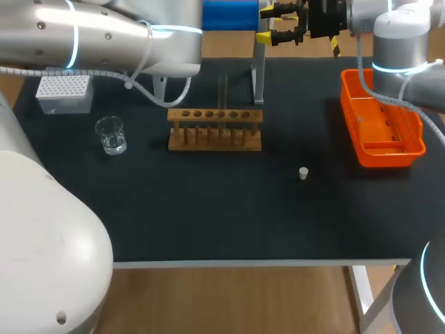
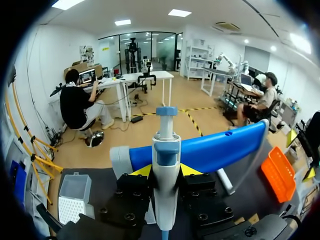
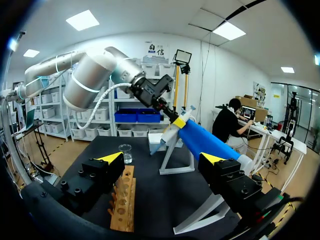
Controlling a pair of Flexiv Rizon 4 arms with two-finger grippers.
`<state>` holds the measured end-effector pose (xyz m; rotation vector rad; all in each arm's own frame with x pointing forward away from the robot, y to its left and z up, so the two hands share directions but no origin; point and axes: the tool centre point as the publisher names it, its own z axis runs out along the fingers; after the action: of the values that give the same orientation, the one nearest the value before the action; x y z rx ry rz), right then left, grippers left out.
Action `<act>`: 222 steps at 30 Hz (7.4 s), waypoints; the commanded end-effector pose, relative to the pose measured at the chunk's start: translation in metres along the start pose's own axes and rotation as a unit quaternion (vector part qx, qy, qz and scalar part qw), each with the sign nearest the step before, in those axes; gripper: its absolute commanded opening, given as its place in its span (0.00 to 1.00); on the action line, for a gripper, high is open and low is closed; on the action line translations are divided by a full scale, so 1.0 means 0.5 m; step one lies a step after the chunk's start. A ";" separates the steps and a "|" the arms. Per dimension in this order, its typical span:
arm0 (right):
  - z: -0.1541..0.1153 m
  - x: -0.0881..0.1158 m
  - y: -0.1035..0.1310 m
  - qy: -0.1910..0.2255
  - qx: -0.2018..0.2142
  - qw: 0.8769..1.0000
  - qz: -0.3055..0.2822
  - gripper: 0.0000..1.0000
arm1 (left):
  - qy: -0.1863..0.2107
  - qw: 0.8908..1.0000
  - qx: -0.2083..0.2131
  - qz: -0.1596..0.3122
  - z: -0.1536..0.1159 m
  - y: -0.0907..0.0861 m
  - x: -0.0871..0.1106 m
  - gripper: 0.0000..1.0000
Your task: Invert the test tube, pick up the pipette, mount the tip to pipette, aspirate from beaker and dispense into the tube, eject the tip, return the pipette, and cap with the stopper.
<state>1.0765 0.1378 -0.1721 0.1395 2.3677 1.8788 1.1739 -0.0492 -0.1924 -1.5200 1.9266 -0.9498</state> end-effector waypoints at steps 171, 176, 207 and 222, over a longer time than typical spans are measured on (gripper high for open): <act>-0.002 -0.001 0.002 0.001 0.002 1.000 0.000 1.00 | 0.430 0.840 0.028 0.330 -0.074 0.315 0.375 1.00; -0.002 -0.001 0.002 0.001 0.002 1.000 0.000 1.00 | 0.435 0.837 0.025 0.330 -0.061 0.321 0.378 1.00; -0.002 -0.001 0.002 0.001 0.002 1.000 0.000 1.00 | 0.435 0.833 0.024 0.340 -0.059 0.343 0.378 1.00; -0.002 -0.001 0.002 0.001 0.002 1.000 0.000 1.00 | 0.416 0.840 0.033 0.346 -0.066 0.348 0.382 1.00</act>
<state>1.0765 0.1379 -0.1722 0.1398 2.3672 1.8790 0.9974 -0.2040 -0.3002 -0.2124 2.6847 -1.4013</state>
